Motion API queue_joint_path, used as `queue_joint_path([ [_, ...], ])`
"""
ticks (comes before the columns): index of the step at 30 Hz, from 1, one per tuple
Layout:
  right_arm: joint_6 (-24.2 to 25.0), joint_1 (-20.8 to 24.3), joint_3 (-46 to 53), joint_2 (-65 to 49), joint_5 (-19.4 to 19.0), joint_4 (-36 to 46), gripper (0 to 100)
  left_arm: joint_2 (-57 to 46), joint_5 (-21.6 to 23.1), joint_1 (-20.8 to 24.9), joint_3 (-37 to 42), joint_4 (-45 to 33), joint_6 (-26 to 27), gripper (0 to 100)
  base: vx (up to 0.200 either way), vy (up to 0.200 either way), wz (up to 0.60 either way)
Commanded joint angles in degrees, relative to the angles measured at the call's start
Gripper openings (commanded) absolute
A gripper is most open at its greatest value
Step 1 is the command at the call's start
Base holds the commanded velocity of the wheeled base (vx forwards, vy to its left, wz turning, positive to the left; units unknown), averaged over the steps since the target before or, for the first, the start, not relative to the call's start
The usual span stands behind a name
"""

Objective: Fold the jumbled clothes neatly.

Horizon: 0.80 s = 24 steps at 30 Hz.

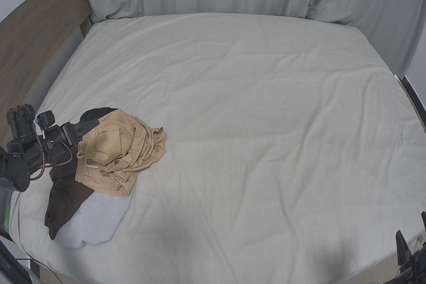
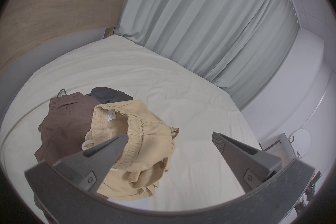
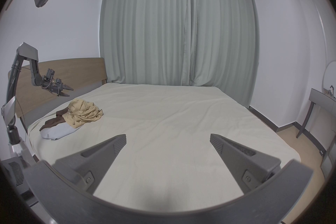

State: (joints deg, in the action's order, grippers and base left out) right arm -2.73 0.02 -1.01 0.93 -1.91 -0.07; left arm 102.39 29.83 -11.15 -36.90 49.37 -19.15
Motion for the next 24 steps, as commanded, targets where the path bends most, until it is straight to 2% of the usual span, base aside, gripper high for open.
queue_joint_path([
  [1, 0.0, 0.1, 1.0, -0.8, 0.0, 0.0, 100, 5.2, -0.3, -0.3, -2.0, 0.1, 0.9, 100, 0.000, 0.000, 0.00],
  [8, 0.0, 0.1, 1.0, -0.8, 0.0, 0.0, 100, 8.8, -0.5, -0.5, -3.7, 2.7, 1.4, 100, 0.000, 0.000, 0.00],
  [24, 0.0, 0.1, 1.0, -0.8, 0.0, 0.0, 100, 14.5, 0.2, 0.0, -9.2, 2.8, 1.1, 100, 0.000, 0.000, 0.00],
])
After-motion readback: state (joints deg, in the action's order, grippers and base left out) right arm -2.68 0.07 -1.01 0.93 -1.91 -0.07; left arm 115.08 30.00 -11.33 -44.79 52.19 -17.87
